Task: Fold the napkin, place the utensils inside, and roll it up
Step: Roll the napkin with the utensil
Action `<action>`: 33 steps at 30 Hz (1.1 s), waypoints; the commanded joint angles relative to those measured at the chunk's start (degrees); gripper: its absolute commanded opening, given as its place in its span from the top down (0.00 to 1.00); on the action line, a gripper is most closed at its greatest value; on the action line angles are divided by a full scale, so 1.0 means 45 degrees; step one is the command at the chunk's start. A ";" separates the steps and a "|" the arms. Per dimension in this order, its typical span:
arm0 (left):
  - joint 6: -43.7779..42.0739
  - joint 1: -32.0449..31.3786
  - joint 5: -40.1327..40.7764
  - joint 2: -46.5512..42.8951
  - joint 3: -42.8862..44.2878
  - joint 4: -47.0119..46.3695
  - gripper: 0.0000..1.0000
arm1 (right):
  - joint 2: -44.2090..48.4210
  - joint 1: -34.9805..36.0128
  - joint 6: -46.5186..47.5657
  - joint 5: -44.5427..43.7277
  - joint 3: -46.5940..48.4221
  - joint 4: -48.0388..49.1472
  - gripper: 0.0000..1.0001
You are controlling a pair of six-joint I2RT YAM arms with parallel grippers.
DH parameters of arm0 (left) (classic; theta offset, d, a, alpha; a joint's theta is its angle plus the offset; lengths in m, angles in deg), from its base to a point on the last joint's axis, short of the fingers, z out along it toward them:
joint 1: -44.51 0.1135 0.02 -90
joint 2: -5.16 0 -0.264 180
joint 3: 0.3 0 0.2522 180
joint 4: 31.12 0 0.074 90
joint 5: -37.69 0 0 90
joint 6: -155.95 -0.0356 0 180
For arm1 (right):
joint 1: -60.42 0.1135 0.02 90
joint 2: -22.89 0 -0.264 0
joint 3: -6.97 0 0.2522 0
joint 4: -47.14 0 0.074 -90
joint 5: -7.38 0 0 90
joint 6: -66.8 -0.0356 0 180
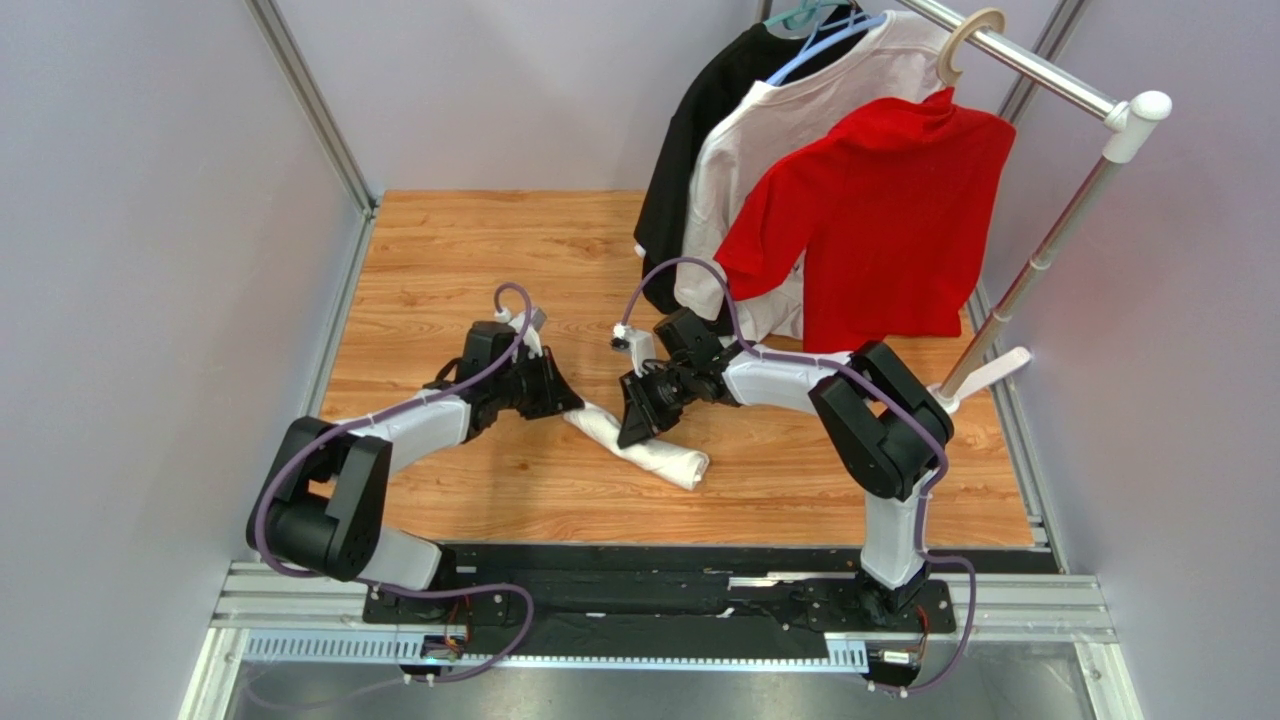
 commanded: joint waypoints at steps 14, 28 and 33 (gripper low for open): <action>-0.0198 0.0030 -0.0138 0.1679 0.1511 0.0875 1.00 | 0.2380 0.0371 0.0224 -0.2217 -0.0166 -0.1665 0.39; -0.0335 0.0030 -0.0274 0.2344 0.2019 0.1482 1.00 | 0.2737 0.3458 0.2429 -0.9485 -0.0772 -0.0396 0.39; -0.0432 0.0030 -0.0216 0.2598 0.2371 0.1853 1.00 | 0.2189 0.3615 0.2686 -0.9762 -0.0694 -0.0454 0.40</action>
